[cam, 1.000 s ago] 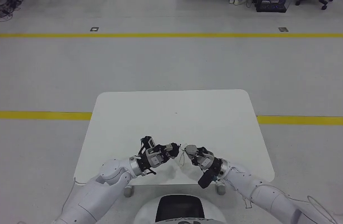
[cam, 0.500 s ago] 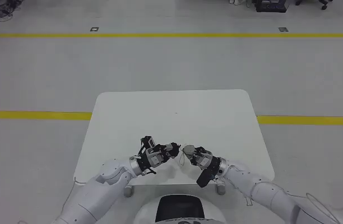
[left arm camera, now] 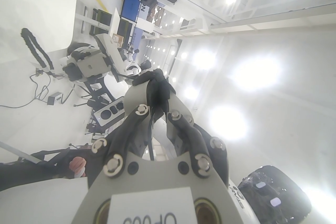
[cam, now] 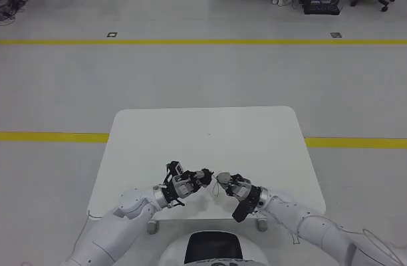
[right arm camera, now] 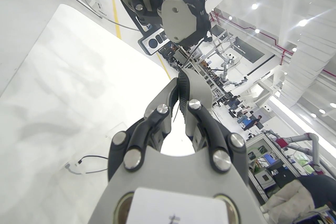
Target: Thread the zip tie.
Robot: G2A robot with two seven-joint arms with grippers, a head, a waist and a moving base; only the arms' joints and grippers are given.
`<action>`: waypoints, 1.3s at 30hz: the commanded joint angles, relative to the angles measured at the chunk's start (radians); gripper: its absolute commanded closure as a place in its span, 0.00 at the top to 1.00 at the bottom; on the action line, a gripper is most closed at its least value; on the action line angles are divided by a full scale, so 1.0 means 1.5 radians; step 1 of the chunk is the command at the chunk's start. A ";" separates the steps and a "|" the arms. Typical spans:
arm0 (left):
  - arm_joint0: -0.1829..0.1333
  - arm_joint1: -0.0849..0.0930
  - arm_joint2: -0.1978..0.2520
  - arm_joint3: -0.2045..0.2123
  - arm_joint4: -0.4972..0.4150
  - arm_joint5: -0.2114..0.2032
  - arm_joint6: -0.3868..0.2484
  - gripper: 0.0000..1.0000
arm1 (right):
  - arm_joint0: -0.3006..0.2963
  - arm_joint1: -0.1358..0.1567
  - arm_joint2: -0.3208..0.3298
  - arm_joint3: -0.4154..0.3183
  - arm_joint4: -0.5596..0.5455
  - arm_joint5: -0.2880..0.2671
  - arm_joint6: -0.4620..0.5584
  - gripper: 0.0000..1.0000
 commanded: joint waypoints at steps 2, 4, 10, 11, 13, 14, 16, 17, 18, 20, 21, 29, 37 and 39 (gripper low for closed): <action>0.002 0.001 -0.006 -0.002 -0.005 -0.002 -0.003 0.00 | -0.005 0.000 0.007 0.001 0.000 0.000 -0.003 0.00; 0.004 0.002 -0.009 -0.005 -0.005 -0.004 -0.005 0.00 | -0.008 0.000 0.011 0.003 0.000 0.000 -0.002 0.00; 0.018 0.006 -0.027 -0.016 -0.009 -0.017 -0.015 0.00 | -0.024 0.001 0.037 0.009 0.000 0.000 -0.010 0.00; 0.022 0.008 -0.033 -0.020 -0.011 -0.021 -0.018 0.00 | -0.030 0.001 0.048 0.009 0.000 0.000 -0.015 0.00; 0.030 0.010 -0.043 -0.027 -0.012 -0.025 -0.022 0.00 | -0.039 0.003 0.064 0.010 0.000 0.000 -0.021 0.45; 0.034 0.012 -0.048 -0.031 -0.012 -0.027 -0.024 0.00 | -0.044 0.004 0.073 0.010 0.000 0.000 -0.024 0.74; 0.045 0.015 -0.059 -0.041 -0.011 -0.030 -0.028 0.00 | -0.058 0.006 0.094 0.005 0.000 0.000 -0.037 1.00; 0.049 0.016 -0.064 -0.045 -0.010 -0.031 -0.029 0.00 | -0.065 0.006 0.103 0.003 0.000 0.000 -0.042 1.00; 0.055 0.018 -0.070 -0.050 -0.010 -0.032 -0.031 0.00 | -0.078 0.007 0.115 -0.005 0.001 0.000 -0.050 1.00; 0.064 0.020 -0.077 -0.057 -0.008 -0.032 -0.032 0.00 | -0.097 0.010 0.133 -0.018 0.031 -0.018 -0.072 1.00; 0.070 0.021 -0.079 -0.063 -0.002 -0.031 -0.031 0.00 | -0.104 0.015 0.147 -0.019 0.058 -0.058 -0.092 1.00; 0.084 0.024 -0.082 -0.080 0.021 -0.033 -0.025 0.00 | -0.108 0.024 0.168 -0.018 0.079 -0.110 -0.105 1.00; 0.086 0.023 -0.072 -0.102 0.038 -0.029 -0.006 0.00 | -0.118 0.029 0.184 -0.023 0.097 -0.199 -0.126 1.00; 0.091 0.024 -0.074 -0.115 0.044 -0.029 -0.002 0.00 | -0.123 0.034 0.196 -0.017 0.110 -0.256 -0.159 1.00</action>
